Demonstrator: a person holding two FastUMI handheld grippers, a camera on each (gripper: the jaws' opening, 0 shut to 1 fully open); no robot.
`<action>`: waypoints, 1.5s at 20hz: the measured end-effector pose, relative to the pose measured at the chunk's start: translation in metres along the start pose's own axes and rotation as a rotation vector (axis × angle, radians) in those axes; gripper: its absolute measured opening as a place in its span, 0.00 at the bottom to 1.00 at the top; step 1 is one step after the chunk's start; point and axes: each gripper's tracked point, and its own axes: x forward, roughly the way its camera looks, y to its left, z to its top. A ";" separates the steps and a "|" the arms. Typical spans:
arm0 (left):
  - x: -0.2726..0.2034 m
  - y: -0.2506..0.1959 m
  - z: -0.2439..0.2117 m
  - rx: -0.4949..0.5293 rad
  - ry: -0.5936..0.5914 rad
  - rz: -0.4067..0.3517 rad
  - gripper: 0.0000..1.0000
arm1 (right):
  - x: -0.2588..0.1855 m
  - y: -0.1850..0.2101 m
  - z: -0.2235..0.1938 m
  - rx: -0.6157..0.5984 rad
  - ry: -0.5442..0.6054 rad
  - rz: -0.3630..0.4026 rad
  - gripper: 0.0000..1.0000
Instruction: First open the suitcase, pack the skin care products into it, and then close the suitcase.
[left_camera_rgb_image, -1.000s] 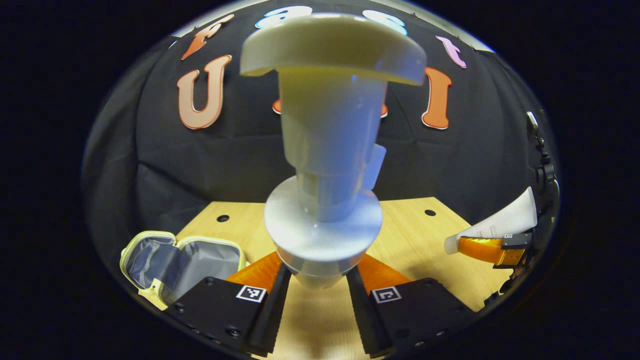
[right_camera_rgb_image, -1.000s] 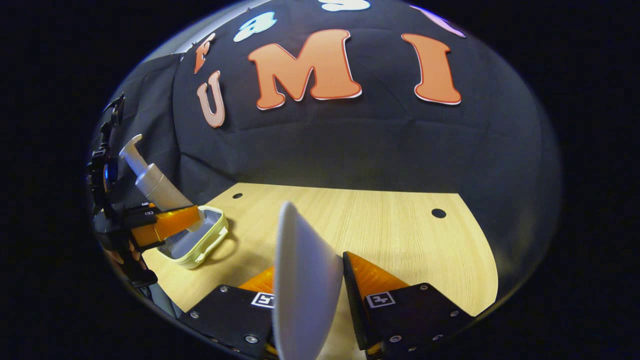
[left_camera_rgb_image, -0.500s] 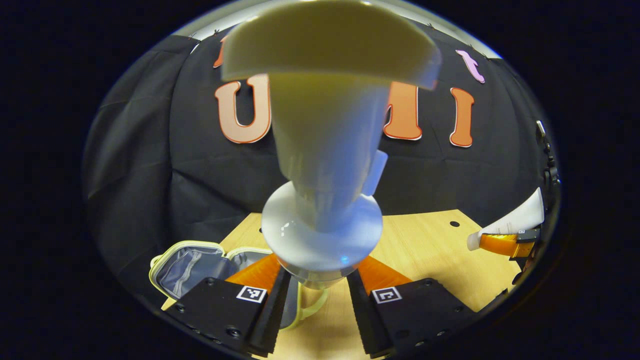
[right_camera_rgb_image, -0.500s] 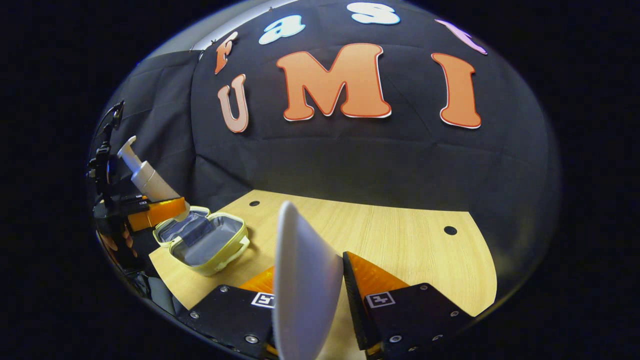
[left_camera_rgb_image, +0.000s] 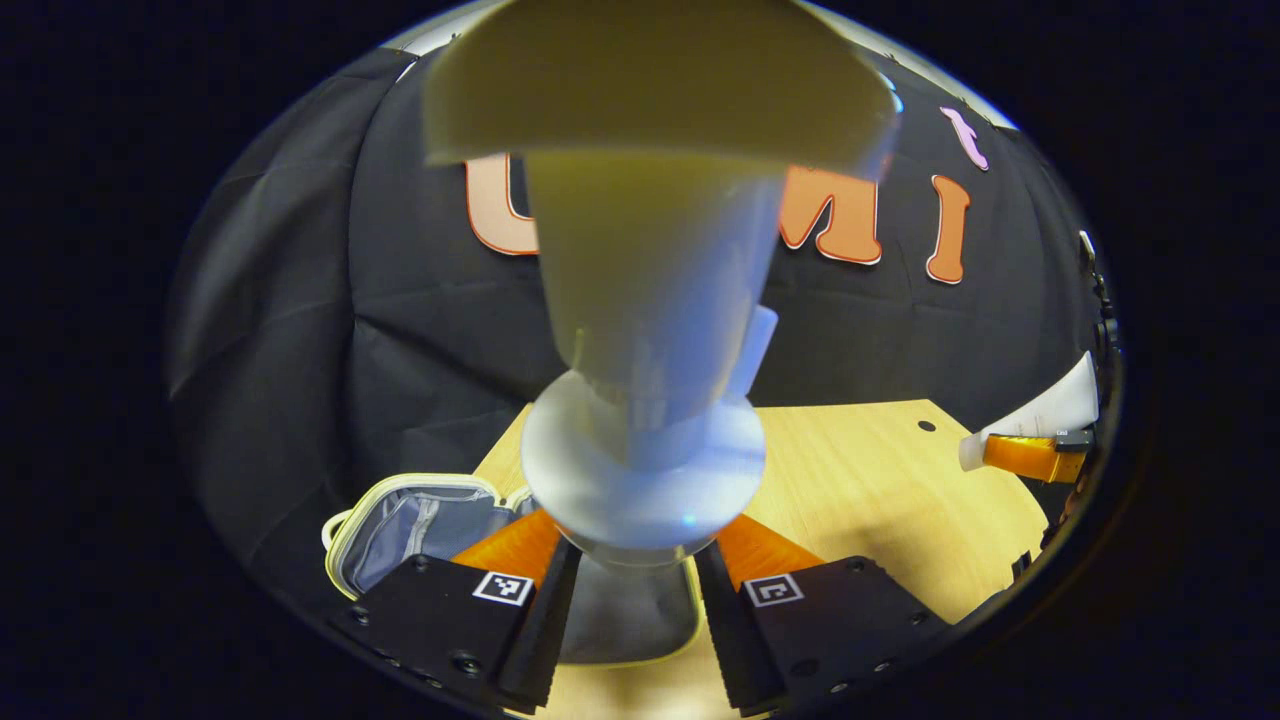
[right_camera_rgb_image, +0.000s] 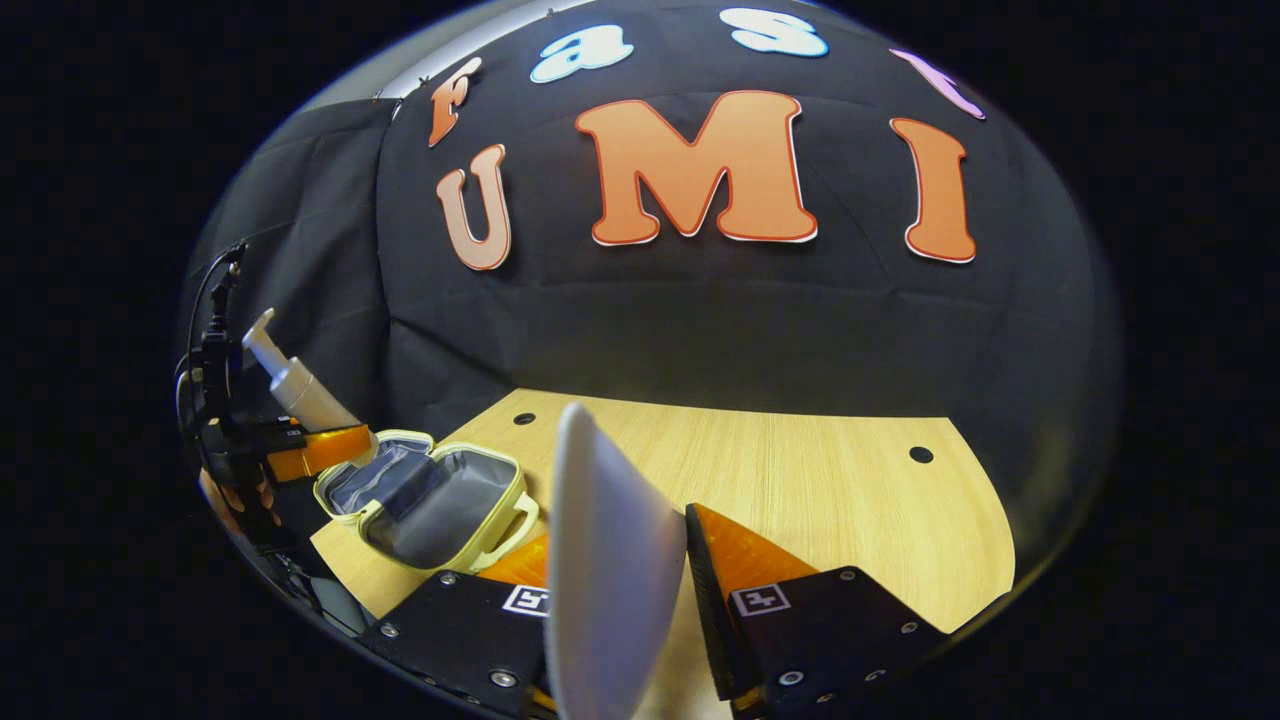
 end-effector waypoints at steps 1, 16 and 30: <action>0.004 0.007 -0.007 -0.006 0.025 -0.006 0.62 | 0.002 0.004 0.000 0.000 0.005 -0.006 0.53; 0.079 0.057 -0.144 0.015 0.478 -0.127 0.63 | 0.036 0.068 -0.056 -0.027 0.220 -0.019 0.51; 0.089 0.080 -0.229 -0.045 0.973 -0.141 0.62 | 0.058 0.137 -0.096 -0.066 0.396 0.093 0.51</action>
